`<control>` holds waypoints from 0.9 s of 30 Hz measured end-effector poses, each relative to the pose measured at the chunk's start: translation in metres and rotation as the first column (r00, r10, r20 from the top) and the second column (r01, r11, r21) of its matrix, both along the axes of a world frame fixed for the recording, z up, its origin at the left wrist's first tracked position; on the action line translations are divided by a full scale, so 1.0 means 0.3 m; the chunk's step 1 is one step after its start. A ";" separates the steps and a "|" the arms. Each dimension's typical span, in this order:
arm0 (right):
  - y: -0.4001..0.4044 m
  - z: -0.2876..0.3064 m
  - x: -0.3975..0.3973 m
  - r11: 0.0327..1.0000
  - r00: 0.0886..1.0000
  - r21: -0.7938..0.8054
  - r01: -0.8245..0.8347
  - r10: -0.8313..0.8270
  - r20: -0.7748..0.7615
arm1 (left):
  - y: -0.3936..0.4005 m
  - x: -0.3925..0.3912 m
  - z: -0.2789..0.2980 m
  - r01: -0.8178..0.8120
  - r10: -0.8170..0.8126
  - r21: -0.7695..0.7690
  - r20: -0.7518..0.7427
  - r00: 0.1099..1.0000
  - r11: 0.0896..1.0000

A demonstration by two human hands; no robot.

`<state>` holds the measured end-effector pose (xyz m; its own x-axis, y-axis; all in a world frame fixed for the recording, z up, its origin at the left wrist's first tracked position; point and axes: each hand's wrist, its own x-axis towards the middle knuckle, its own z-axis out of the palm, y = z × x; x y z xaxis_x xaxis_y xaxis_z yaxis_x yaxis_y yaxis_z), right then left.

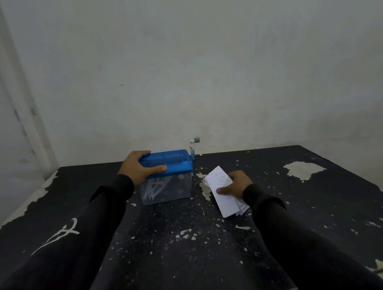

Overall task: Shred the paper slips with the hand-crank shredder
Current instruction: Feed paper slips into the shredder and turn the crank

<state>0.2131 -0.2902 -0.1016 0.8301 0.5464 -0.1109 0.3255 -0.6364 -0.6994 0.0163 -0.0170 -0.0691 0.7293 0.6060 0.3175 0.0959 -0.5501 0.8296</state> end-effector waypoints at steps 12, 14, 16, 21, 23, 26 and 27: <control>0.435 -0.009 0.228 0.987 0.999 0.158 -0.027 0.021 0.044 | 0.294 0.198 0.013 0.035 -0.031 0.040 -0.082 0.996 0.999; 0.471 -0.019 0.258 0.989 0.997 0.145 -0.035 0.025 0.067 | 0.319 0.214 0.016 0.036 -0.033 0.041 -0.080 0.996 0.998; 0.499 -0.044 0.270 0.991 0.997 0.132 -0.037 0.027 0.074 | 0.339 0.221 0.007 0.042 -0.039 0.040 -0.074 0.997 0.998; 0.524 -0.092 0.268 0.995 0.997 0.088 -0.038 0.032 0.071 | 0.358 0.227 0.017 0.039 -0.037 0.039 -0.072 0.997 0.998; 0.528 -0.113 0.262 0.998 0.996 0.067 0.001 -0.007 0.094 | 0.349 0.223 0.015 0.040 -0.037 0.054 -0.061 0.997 0.998; 0.518 -0.130 0.235 0.992 0.989 0.107 0.061 -0.074 0.128 | 0.334 0.211 0.011 0.025 -0.022 0.069 -0.054 0.998 0.997; 0.514 -0.136 0.230 0.989 0.984 0.135 0.068 -0.089 0.156 | 0.330 0.206 0.011 0.024 -0.021 0.063 -0.056 0.998 0.998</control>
<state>0.2820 -0.1359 -0.1426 0.8724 0.4796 0.0943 0.3927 -0.5728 -0.7195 0.0781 0.0821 -0.0657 0.7602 0.5690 0.3137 0.1280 -0.6045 0.7863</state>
